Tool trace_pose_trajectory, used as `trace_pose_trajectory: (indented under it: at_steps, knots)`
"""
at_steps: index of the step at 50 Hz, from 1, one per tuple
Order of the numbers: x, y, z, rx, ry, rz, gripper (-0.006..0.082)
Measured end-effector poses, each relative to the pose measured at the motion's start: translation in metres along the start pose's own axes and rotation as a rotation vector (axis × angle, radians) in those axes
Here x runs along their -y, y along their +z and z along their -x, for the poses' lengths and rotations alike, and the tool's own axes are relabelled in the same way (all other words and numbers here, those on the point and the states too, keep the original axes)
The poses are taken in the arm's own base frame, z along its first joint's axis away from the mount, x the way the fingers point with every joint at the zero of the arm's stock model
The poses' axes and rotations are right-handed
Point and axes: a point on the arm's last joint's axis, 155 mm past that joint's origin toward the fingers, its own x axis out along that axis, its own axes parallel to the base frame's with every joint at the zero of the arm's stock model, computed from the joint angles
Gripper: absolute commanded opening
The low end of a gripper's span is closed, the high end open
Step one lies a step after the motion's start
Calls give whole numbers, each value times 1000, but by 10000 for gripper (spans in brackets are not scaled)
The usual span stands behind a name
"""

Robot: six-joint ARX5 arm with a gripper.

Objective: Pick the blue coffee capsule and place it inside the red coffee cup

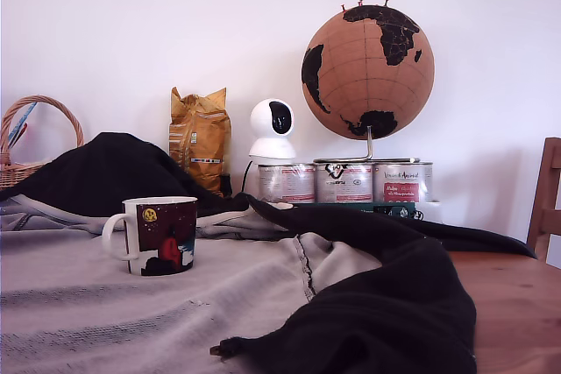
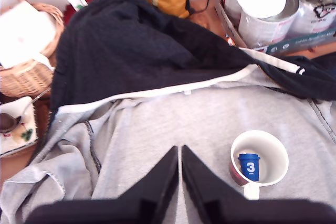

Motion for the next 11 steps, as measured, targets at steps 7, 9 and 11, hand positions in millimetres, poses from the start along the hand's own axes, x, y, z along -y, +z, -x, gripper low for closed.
trace_pose_trajectory:
  at_steps: [7,9,11]
  knots:
    - [3,-7,21,88,22,14,-19]
    - [2,-9,26,114,36,25,-19]
    - [2,-11,30,139,47,26,-19]
